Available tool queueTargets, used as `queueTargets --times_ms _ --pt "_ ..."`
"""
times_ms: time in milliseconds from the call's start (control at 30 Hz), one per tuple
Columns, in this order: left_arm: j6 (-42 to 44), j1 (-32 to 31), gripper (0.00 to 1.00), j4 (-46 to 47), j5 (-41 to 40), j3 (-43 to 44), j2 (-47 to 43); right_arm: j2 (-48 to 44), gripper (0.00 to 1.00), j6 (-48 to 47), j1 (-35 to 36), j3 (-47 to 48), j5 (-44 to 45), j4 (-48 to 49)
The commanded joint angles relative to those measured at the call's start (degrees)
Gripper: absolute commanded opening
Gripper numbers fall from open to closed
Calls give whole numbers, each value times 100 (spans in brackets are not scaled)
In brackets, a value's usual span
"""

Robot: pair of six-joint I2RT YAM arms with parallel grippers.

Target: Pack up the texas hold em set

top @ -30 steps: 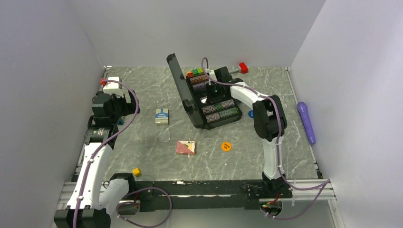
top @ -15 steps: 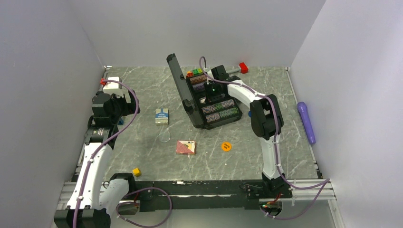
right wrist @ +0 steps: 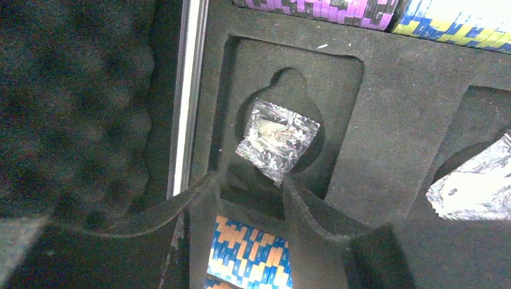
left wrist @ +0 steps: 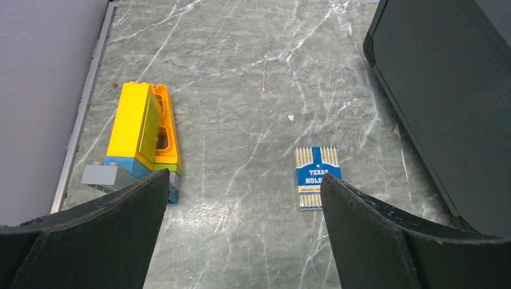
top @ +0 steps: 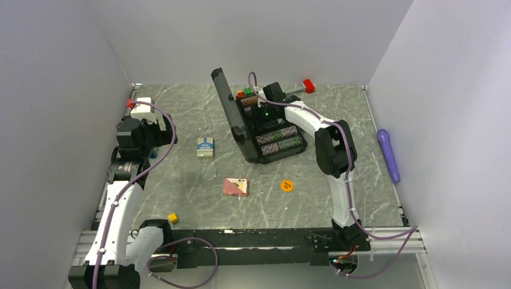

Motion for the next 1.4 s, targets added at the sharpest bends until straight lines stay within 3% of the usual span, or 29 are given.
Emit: queueTargets --times_ms 0,333,700,900,1167,1300,1367 --pt "53 9 99 230 33 68 -76 -214 49 58 -69 87 408 293" --pt "53 13 99 235 54 68 -61 -685 50 200 -64 -391 618 891" --pt "53 10 99 243 50 68 -52 -245 18 236 -51 -224 433 730" --pt "53 12 99 230 41 69 -52 40 16 211 69 -114 537 640" --pt "53 11 99 231 36 68 -61 111 20 314 97 -59 676 663" --pt "45 9 99 229 41 68 -67 -204 30 244 101 -71 644 639" --pt "45 9 99 229 41 60 -83 -556 44 180 96 -83 672 586"
